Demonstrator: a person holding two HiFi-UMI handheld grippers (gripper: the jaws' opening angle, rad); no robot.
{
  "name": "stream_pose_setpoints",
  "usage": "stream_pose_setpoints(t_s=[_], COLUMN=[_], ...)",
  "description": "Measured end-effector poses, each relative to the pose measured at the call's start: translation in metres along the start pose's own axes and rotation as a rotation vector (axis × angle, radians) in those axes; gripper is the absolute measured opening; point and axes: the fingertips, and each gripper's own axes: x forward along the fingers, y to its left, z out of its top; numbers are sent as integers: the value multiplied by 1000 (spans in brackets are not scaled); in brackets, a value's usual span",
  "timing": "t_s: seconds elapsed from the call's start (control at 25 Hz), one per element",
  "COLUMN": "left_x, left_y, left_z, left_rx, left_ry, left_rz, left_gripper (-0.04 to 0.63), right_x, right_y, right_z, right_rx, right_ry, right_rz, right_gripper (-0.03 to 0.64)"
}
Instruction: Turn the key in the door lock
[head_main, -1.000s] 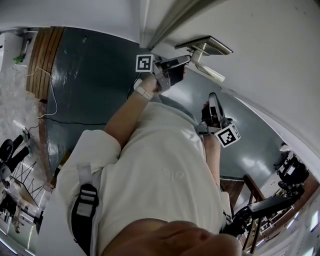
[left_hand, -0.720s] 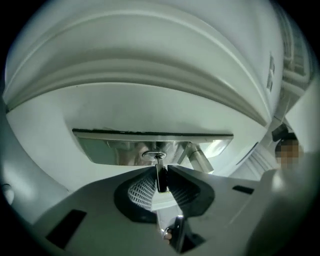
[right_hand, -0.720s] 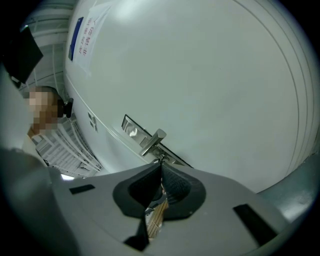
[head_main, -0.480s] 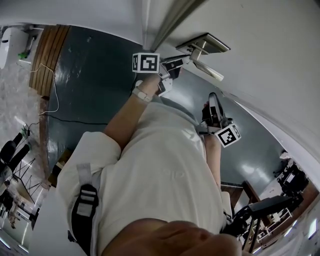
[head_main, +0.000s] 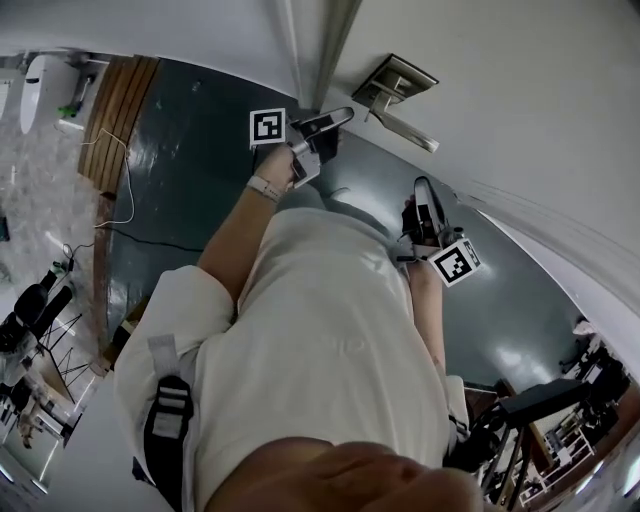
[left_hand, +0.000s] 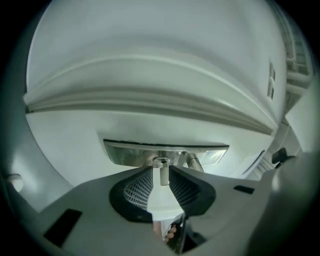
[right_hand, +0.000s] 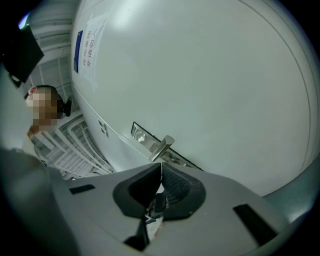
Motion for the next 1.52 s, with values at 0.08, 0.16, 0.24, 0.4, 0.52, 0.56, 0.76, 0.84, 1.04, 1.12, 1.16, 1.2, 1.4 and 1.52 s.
stream_pose_setpoints(t_s=[0.08,0.16,0.24,0.4,0.52,0.56,0.76,0.84,1.04,1.12,1.16,1.2,1.4,1.52], left_x=[-26,-52,-74,-91,-101,-105,-126,-142,-155,-145,-138,-131,-99,-96], left_y=[-12,-35,-60,-135,-184,-196,-226,-224,-191,-182,-178,-174,-138,-131], left_z=[4,2,-3,-13,-21,-22,-40,-58,-108,-129,-143,-162,-306,-330], left_rx=[70,181,320,694,879,900,817,773,760,770,775,778,785,778], left_ry=[-57,-86,-71,-16,-7,-9,-39,-75,-156,-164,-170,-180,-218,-230], left_rz=[38,67,99,90,52,37,-88,-132,-40,3,22,38,109,129], left_gripper=[84,41,34,9,9,9,8,8,8,8,8,8,9,9], right_x=[9,21,36,69,87,90,83,66,2,-24,-40,-61,-208,-225], right_y=[9,20,38,89,130,142,177,178,166,159,154,148,106,103], right_z=[-2,-4,-4,2,5,3,-14,-34,-58,-54,-52,-50,-57,-63], right_rx=[13,16,-4,-139,-217,-233,-318,-318,-311,-312,-310,-304,-271,-265], right_ry=[-4,-8,-10,0,6,12,39,48,55,65,70,72,53,74], right_rz=[31,65,106,207,258,273,333,345,375,387,388,387,377,390], right_gripper=[23,21,21,22,23,23,23,23,23,23,23,23,23,23])
